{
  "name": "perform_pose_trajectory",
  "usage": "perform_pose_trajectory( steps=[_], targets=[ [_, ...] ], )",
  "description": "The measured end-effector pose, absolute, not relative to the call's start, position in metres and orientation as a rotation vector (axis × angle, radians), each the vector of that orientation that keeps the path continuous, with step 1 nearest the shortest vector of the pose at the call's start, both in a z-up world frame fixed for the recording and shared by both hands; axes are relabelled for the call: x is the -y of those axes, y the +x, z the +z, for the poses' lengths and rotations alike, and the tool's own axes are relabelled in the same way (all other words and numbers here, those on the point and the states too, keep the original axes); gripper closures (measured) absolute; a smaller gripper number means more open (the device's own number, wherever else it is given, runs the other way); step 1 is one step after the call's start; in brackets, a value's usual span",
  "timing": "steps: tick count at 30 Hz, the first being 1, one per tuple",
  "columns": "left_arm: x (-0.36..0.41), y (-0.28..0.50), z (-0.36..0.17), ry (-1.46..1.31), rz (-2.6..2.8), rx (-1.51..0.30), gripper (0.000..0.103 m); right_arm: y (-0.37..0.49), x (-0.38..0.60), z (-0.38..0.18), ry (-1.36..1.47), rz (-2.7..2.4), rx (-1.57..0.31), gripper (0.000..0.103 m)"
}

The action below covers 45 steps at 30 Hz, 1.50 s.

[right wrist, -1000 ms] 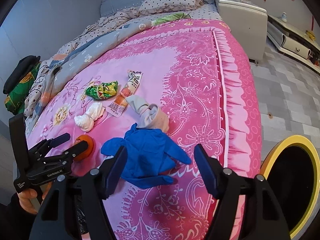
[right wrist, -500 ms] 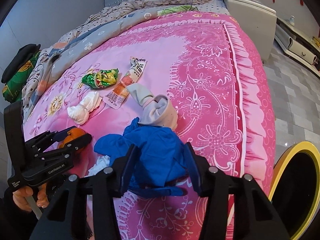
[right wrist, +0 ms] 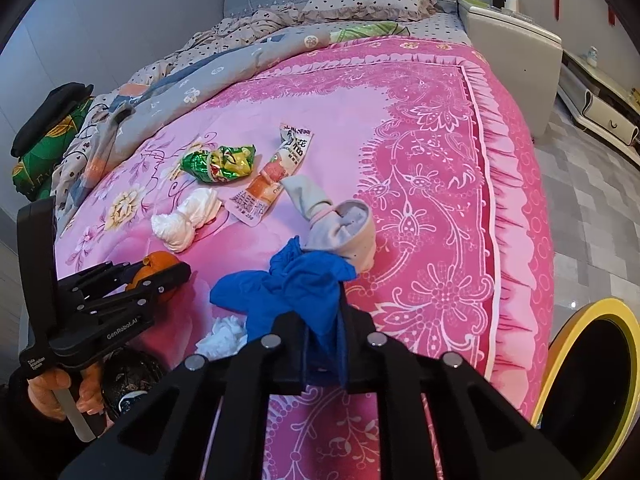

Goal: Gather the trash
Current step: 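Carry the orange peel and blue glove over the yellow-rimmed bin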

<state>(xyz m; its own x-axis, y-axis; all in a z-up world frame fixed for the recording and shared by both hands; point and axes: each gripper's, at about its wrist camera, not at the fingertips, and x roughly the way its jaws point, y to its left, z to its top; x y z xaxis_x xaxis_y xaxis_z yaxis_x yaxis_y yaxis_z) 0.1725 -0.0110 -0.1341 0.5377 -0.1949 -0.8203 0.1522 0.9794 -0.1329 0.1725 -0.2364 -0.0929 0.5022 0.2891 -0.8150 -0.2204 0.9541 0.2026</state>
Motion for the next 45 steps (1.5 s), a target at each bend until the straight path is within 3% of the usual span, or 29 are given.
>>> perform_pose_trajectory(
  steps=[25,45],
  targets=[
    [0.003,0.143,-0.081,-0.062,-0.189,-0.907,0.072,0.134,0.277,-0.025,0.147,0.289,-0.840,0.095],
    [0.057,0.116,-0.006,-0.023,-0.280,-0.785,0.072,0.088,0.340,0.023,0.190,0.211,-0.710,0.095]
  ],
)
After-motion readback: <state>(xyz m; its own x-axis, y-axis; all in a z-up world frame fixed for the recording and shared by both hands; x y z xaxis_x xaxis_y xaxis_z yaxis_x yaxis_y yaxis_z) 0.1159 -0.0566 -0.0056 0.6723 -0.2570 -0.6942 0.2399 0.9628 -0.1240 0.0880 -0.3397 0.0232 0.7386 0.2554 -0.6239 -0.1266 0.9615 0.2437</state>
